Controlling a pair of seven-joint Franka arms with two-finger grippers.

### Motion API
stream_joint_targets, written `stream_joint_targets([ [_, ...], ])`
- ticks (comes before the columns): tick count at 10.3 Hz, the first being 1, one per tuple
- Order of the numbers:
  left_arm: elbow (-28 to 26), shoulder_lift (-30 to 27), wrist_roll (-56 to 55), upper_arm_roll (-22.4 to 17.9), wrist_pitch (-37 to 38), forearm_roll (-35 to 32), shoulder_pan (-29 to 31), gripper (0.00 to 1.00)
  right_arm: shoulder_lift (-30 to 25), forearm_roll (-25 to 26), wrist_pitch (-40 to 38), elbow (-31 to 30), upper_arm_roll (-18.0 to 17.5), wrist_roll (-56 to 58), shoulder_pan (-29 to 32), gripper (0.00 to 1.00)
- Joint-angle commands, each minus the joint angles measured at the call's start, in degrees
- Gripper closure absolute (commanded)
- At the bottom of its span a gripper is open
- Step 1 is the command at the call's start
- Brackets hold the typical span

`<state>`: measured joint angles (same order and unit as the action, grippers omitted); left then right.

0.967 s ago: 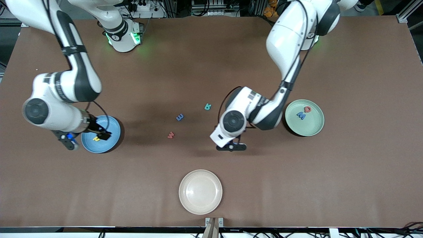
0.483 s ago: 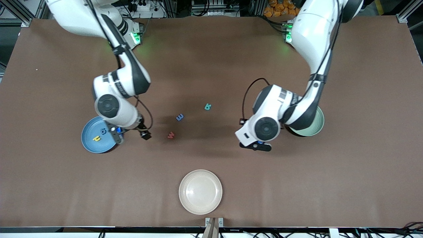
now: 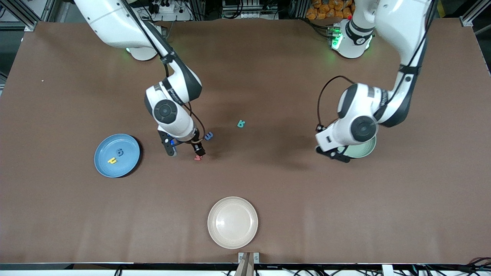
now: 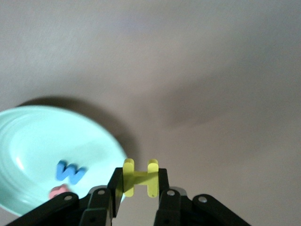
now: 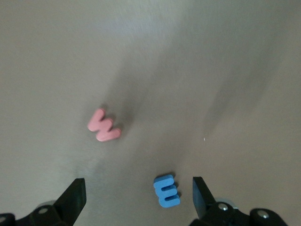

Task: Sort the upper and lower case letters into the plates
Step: 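Drop the H in the green plate while the right gripper grasps blue E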

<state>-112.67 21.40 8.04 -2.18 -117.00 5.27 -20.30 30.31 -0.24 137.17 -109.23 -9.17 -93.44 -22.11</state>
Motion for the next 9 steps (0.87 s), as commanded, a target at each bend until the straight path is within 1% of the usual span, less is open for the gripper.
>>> stream_joint_targets([
  [1,-13.4,-8.0,9.1,0.8,-7.3,-1.0,5.1,1.0,1.0,0.0,1.1,-1.1,-0.1,-3.8,-2.5,0.0],
  [2,-17.1,-8.5,10.9,0.9,-11.5,-1.0,6.7,1.0,1.0,0.1,1.3,-1.9,-0.2,-4.0,-3.8,0.0],
  [3,-19.2,-7.9,10.7,1.0,-15.2,-0.2,7.0,1.0,1.0,2.1,1.3,-2.9,-0.4,-4.0,-4.7,0.0],
  [4,-20.3,-7.8,10.3,1.2,-16.3,0.6,6.8,1.0,0.9,5.1,1.4,-4.2,-1.1,-4.0,-4.7,0.0],
  [5,-21.0,-7.6,10.3,1.2,-17.3,1.6,6.7,1.0,0.7,7.3,3.2,-5.5,-1.3,-4.0,-4.4,0.0],
  [6,-21.0,-6.9,10.3,1.2,-17.9,1.7,6.7,1.0,0.4,8.3,5.3,-6.8,-1.4,-3.9,-4.3,0.0],
  [7,-20.8,-6.5,10.3,1.2,-18.1,1.7,6.5,0.88,0.2,9.3,5.7,-6.9,-1.4,-3.9,-4.1,0.0],
  [8,-20.3,-5.6,10.3,1.3,-18.1,1.6,5.8,0.01,-0.2,9.9,5.7,-6.9,-1.4,-3.9,-3.9,0.0],
  [9,-20.0,-5.1,10.3,1.7,-18.2,2.2,5.8,0.0,-0.7,10.2,5.7,-6.9,-1.4,-3.8,-3.6,0.0],
])
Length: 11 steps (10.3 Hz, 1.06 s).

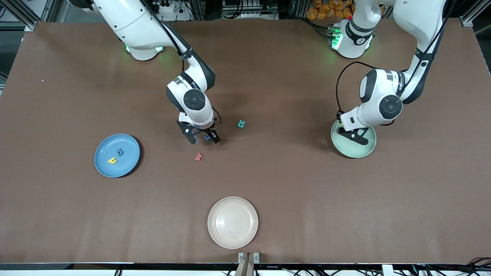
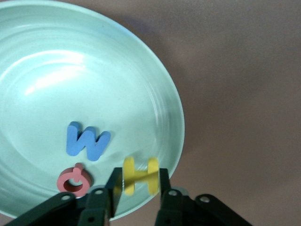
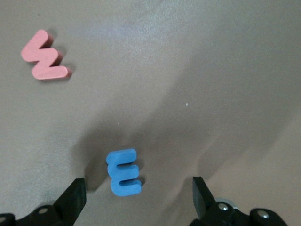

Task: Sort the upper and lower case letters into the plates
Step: 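Drop the H in the green plate while the right gripper grasps blue E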

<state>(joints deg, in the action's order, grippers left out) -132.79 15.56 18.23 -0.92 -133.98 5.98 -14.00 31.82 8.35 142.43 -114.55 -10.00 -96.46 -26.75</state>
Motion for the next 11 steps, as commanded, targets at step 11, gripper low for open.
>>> stream_joint_targets([
  [11,19.6,5.0,-64.6,15.6,-0.6,3.1,-11.2,0.0,-2.1,6.1,6.7,-4.6,-0.5,-0.9,1.6,0.25],
])
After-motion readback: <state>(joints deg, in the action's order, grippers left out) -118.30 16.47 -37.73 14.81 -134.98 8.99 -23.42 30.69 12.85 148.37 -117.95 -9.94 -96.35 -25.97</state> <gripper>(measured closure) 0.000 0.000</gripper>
